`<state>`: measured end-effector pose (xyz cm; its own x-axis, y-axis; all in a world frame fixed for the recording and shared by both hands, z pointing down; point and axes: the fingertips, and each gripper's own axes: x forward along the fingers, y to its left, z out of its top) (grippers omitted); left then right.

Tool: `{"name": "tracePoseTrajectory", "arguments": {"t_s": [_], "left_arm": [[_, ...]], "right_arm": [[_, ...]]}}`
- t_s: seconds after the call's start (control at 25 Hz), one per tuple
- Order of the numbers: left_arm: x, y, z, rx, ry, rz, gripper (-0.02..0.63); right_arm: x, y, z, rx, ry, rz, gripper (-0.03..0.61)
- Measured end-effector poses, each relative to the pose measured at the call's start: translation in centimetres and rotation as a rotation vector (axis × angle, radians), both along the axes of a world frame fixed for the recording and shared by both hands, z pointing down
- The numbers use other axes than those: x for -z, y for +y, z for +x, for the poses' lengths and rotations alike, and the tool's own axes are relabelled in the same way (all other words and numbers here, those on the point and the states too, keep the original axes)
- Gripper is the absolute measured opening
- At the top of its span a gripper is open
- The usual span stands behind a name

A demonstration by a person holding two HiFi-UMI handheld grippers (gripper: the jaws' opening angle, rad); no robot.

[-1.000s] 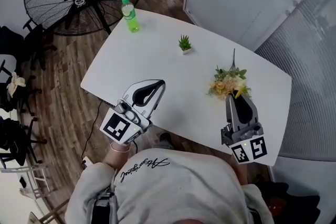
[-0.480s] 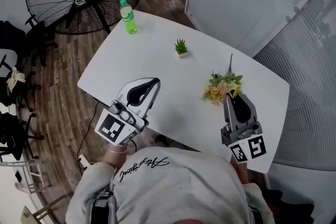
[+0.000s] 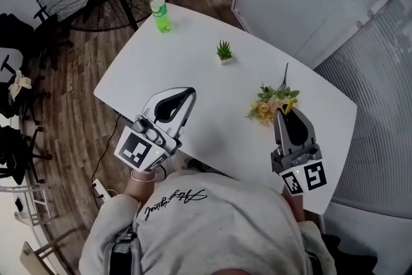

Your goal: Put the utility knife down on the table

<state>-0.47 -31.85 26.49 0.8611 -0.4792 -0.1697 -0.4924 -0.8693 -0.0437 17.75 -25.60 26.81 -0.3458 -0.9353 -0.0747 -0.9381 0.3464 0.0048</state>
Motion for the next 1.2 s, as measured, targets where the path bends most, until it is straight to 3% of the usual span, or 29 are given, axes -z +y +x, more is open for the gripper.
{"name": "tracePoseTrajectory", "arguments": {"t_s": [1.2], "left_arm": [[-1.7,0.0,-2.3,0.045,-0.007,-0.035,-0.002]], "right_arm": [[-7.8,-5.2,-5.8,0.148,0.031,-0.2,0.069]]}}
